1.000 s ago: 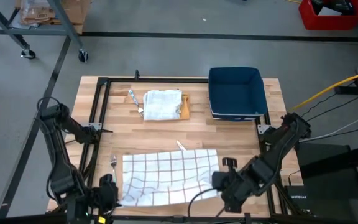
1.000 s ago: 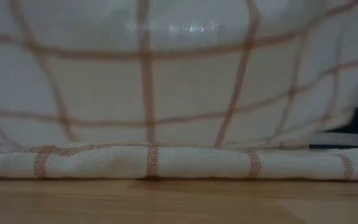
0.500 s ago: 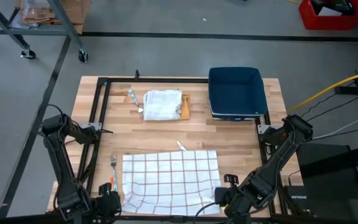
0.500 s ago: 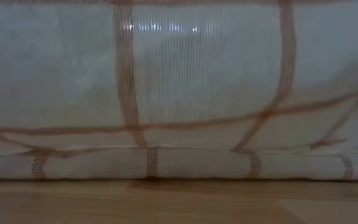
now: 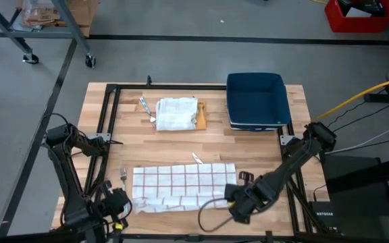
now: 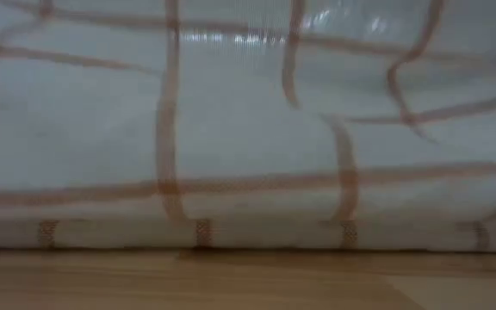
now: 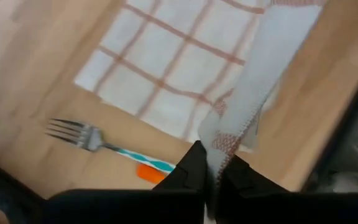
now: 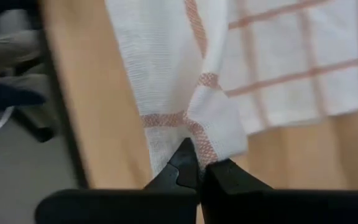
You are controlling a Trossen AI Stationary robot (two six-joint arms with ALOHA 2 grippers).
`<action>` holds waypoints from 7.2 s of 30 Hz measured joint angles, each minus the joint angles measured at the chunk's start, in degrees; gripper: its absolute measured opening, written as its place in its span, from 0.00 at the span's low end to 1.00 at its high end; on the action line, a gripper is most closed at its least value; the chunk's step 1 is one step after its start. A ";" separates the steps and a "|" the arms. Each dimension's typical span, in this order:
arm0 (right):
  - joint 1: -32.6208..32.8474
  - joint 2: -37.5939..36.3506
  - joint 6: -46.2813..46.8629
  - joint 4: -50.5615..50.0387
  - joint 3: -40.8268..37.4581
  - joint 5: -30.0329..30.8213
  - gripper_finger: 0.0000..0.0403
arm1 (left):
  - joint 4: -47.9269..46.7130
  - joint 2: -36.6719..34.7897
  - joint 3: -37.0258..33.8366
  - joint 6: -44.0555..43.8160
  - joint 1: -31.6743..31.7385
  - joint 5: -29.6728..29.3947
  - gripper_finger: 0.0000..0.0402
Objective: Fold towel
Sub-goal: Fold the white patterned towel
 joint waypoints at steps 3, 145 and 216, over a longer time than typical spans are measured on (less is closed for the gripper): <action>-2.35 0.00 -0.12 -2.14 -1.67 0.04 0.00 | -0.39 -0.02 -1.98 -1.03 0.73 -0.11 0.00; -9.42 10.30 -15.91 1.79 -10.43 3.00 0.36 | 25.13 16.85 -6.33 14.20 11.16 8.58 0.01; -25.44 10.34 -20.74 -4.97 -5.55 5.82 0.24 | 22.89 17.00 -6.33 9.42 10.02 6.86 0.01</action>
